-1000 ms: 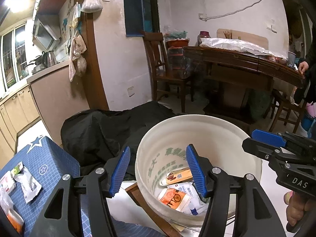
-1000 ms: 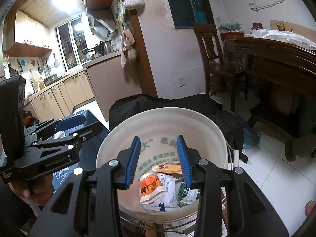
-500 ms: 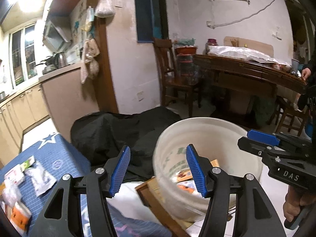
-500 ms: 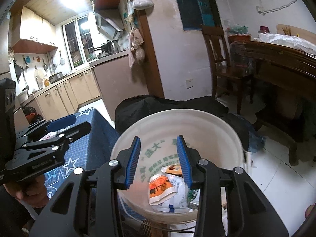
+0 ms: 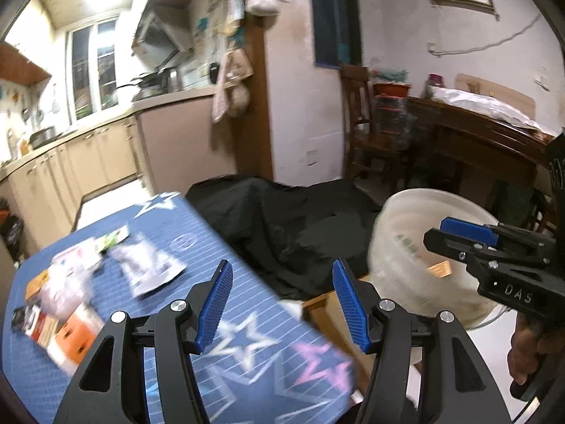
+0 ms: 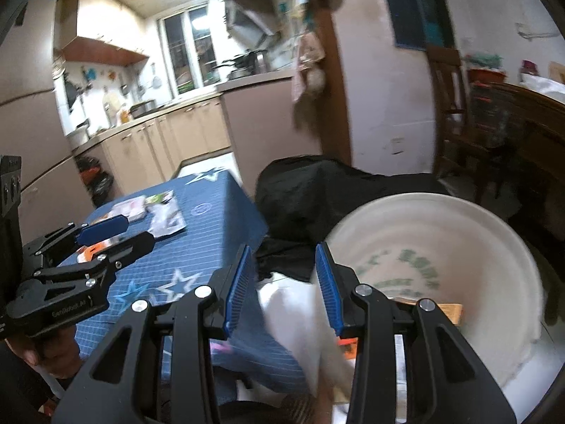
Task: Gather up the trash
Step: 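Move both tools away from the bucket back over the table trash, then grasp the large orange-white paper cup with the right gripper while the left gripper grasps a cigarette box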
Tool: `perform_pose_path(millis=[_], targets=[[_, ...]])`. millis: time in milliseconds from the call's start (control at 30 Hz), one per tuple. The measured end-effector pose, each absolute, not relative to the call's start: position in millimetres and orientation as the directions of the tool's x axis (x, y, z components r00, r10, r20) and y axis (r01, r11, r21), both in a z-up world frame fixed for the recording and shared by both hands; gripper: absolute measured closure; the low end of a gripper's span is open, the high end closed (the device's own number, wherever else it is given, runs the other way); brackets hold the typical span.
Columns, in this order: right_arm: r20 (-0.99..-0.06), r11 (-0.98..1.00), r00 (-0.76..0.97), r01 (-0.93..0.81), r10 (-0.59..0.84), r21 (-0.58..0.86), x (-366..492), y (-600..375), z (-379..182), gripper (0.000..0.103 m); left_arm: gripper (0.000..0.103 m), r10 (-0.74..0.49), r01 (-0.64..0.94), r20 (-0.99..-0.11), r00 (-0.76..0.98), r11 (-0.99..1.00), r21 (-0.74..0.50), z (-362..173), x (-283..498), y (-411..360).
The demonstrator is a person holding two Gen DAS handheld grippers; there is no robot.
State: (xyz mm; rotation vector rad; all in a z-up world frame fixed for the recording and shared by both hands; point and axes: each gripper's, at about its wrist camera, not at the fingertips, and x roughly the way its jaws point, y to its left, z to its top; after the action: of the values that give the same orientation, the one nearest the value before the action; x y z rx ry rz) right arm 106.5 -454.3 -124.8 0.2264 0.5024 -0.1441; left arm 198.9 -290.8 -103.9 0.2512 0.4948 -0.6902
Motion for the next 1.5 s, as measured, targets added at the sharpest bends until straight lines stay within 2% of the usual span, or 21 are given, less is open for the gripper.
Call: perform_pose_path(millis=[633, 833, 1033, 1133, 1200, 1267, 1400, 1500], targets=[[-0.592, 0.973, 0.773, -0.178, 0.229, 0.145, 208, -297, -146, 0.066, 0.042, -0.236, 0.269, -0.581, 0.779, 0.963, -0.03, -133, 265, -78], [-0.613, 0.948, 0.725, -0.282, 0.312, 0.149, 234, -256, -151, 0.066, 0.042, -0.171, 0.174, -0.589, 0.79, 0.983, -0.051, -133, 280, -38], [-0.635, 0.914, 0.67, -0.373, 0.384, 0.159, 264, -232, -154, 0.057, 0.042, -0.124, 0.113, -0.594, 0.795, 0.992, -0.057, -133, 292, -11], [-0.646, 0.889, 0.632, -0.423, 0.429, 0.177, 275, -222, -156, 0.041, 0.04, -0.1, 0.081, -0.61, 0.786, 0.995, -0.059, -138, 300, 0], [-0.638, 0.883, 0.632, -0.436, 0.439, 0.175, 278, -213, -158, 0.019, 0.04, -0.095, 0.07, -0.623, 0.776, 0.995, -0.065, -142, 305, 4], [-0.627, 0.872, 0.628, -0.453, 0.461, 0.187, 280, -203, -160, 0.009, 0.04, -0.093, 0.066, -0.634, 0.768, 0.996, -0.065, -145, 309, 6], [-0.638, 0.854, 0.597, -0.48, 0.486, 0.201, 289, -185, -168, 0.006, 0.038, -0.083, 0.055, -0.642, 0.763, 0.997, -0.063, -149, 315, 8], [-0.67, 0.876, 0.591, -0.44, 0.449, 0.199, 303, -176, -177, 0.006, 0.038, -0.082, 0.045, -0.648, 0.758, 0.996, -0.073, -151, 320, 12]])
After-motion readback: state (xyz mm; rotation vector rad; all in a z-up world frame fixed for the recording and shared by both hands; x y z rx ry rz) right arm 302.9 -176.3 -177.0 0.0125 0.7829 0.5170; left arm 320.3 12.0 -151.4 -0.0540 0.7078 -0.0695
